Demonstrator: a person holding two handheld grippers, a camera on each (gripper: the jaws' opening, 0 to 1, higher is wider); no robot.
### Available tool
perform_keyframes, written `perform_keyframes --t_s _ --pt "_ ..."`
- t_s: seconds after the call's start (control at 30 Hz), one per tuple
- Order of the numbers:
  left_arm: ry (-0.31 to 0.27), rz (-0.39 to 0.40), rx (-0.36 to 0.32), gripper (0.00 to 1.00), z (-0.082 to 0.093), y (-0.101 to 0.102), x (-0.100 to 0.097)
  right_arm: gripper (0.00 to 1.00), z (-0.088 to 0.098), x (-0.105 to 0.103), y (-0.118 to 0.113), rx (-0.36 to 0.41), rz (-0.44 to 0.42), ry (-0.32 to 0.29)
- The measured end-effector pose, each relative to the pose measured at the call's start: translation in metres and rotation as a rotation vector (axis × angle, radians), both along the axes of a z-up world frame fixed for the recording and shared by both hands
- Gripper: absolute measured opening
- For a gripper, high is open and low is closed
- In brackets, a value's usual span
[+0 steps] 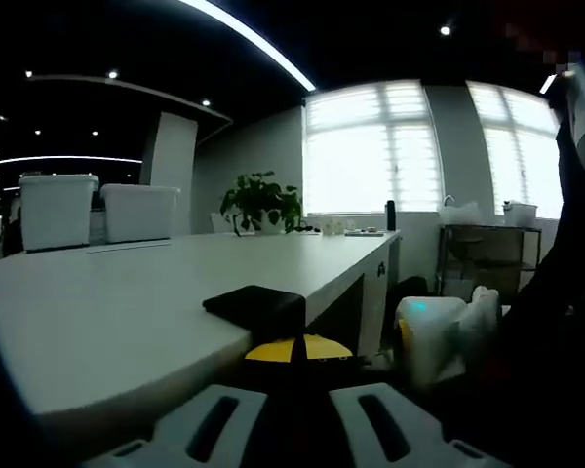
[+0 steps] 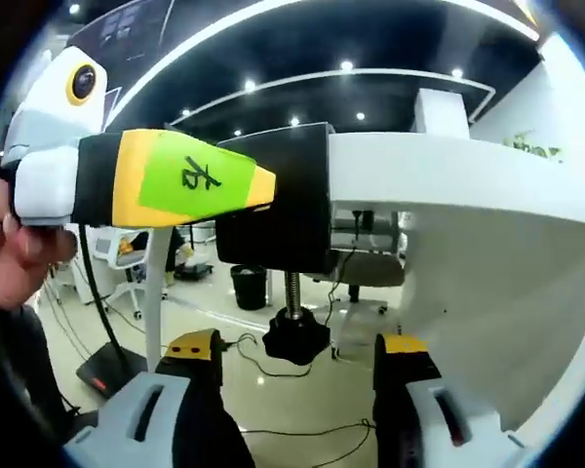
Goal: Clamp the fixed fixture on the desktop, loosen the retaining clip, secure it to the edge of the desk, and tighten the retaining clip.
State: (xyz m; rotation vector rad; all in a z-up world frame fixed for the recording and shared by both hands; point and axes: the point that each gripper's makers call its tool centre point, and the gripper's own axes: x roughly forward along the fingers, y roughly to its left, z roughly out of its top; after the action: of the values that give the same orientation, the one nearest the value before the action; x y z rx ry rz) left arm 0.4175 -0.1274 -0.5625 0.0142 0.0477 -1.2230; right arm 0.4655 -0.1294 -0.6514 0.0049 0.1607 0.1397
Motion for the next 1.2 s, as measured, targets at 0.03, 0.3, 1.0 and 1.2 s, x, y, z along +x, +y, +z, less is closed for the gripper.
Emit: perform_keyframes --t_s 0.03,0.3,1.0,1.2 --pt "-0.004 -0.003 0.001 0.02 0.000 0.000 0.000 0.45 0.002 0.001 0.000 -0.021 -0.009 -0.007" --pt "0.000 -0.011 -0.027 0.02 -0.002 0.004 0.005 0.25 0.010 0.003 -0.001 -0.069 -0.035 -0.044" --pt "-0.021 -0.030 0.001 0.02 0.000 0.005 -0.002 0.23 0.009 0.011 0.013 -0.177 0.545 -0.075" --pt "-0.022 -0.030 0.030 0.02 -0.001 0.003 -0.004 0.24 0.009 0.012 0.017 -0.166 0.682 -0.098"
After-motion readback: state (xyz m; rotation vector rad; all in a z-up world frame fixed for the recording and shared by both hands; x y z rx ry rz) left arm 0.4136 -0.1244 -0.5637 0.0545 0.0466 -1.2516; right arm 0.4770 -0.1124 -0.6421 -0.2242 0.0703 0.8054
